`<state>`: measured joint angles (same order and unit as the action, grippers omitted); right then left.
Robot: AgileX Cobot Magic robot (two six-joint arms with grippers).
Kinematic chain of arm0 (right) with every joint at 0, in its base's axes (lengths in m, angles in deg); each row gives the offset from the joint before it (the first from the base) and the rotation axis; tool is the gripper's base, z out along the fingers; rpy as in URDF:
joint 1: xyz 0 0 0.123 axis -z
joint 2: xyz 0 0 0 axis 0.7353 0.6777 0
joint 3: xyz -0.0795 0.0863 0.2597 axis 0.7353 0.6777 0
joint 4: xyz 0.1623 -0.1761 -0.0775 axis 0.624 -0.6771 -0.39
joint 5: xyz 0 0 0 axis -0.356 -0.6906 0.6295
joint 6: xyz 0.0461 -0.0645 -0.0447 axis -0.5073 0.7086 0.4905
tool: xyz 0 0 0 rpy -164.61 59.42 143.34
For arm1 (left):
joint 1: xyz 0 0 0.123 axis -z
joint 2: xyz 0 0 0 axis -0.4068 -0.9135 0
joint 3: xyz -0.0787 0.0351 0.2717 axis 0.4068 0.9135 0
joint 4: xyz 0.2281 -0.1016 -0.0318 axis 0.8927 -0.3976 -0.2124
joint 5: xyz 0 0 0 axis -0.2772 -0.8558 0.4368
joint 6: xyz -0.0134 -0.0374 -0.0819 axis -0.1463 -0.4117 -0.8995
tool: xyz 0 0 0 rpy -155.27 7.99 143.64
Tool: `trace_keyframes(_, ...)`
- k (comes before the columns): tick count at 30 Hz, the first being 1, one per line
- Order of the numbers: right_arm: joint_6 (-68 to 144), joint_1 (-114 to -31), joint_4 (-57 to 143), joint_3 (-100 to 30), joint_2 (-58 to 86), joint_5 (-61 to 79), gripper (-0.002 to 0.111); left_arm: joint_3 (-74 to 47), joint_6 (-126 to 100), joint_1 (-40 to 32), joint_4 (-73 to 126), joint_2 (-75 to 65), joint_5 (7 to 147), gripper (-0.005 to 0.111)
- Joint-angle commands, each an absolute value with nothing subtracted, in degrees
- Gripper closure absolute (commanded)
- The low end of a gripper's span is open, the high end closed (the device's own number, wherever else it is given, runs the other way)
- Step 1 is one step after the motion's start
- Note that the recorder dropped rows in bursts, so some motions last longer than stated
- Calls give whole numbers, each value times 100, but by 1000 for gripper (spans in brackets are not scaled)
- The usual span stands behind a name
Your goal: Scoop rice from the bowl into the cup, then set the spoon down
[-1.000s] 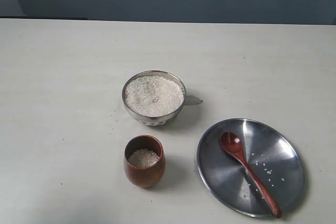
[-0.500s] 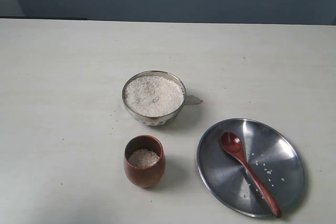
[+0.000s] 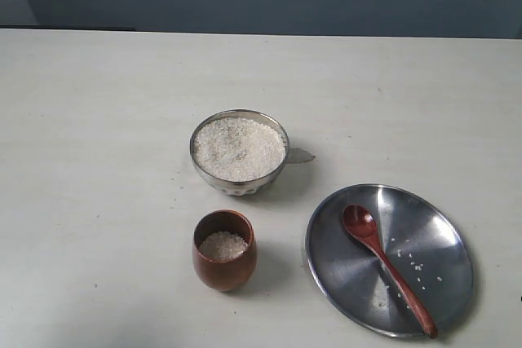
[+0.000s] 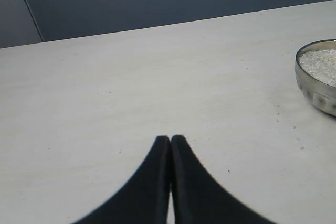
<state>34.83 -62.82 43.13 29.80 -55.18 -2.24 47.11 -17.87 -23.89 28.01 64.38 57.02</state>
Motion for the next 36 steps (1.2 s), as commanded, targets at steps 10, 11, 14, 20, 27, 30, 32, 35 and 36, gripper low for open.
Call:
trace_keyframes(10, 3428, -4972, 4228, 2995, -5536, -794, 108, 4735, -1781, -2379, 2816, 6461, 5780, 106)
trace_keyframes(11, 3428, -4852, 4228, 2995, -5536, -823, 108, 4735, -1781, -2379, 2816, 6461, 5780, 106)
trace_keyframes(14, 3428, -4549, 4228, 2995, -5536, -826, 108, 4735, -1781, -2379, 2816, 6461, 5780, 106)
trace_keyframes(20, 3428, -4039, 4217, 2995, -5695, -841, 108, 4735, -1781, -2379, 2816, 6461, 5780, 106)
trace_keyframes(27, 3428, -3532, 4171, 2995, -5790, -919, 108, 4735, -1781, -2379, 2816, 6461, 5780, 106)
trace_keyframes(30, 3428, -3441, 4171, 2995, -5790, -968, 108, 4735, -1781, -2379, 2816, 6461, 5780, 106)
trace_keyframes(32, 3428, -3407, 4171, 2995, -5790, -980, 108, 4735, -1781, -2379, 2816, 6461, 5780, 106)
trace_keyframes(35, 3438, -3407, 4158, 2995, -5790, -1172, 108, 4735, -1781, -2379, 2816, 6461, 5780, 106)
trace_keyframes(36, 3438, -3407, 4158, 2995, -5790, -1172, 108, 4735, -1781, -2379, 2816, 6461, 5780, 106)
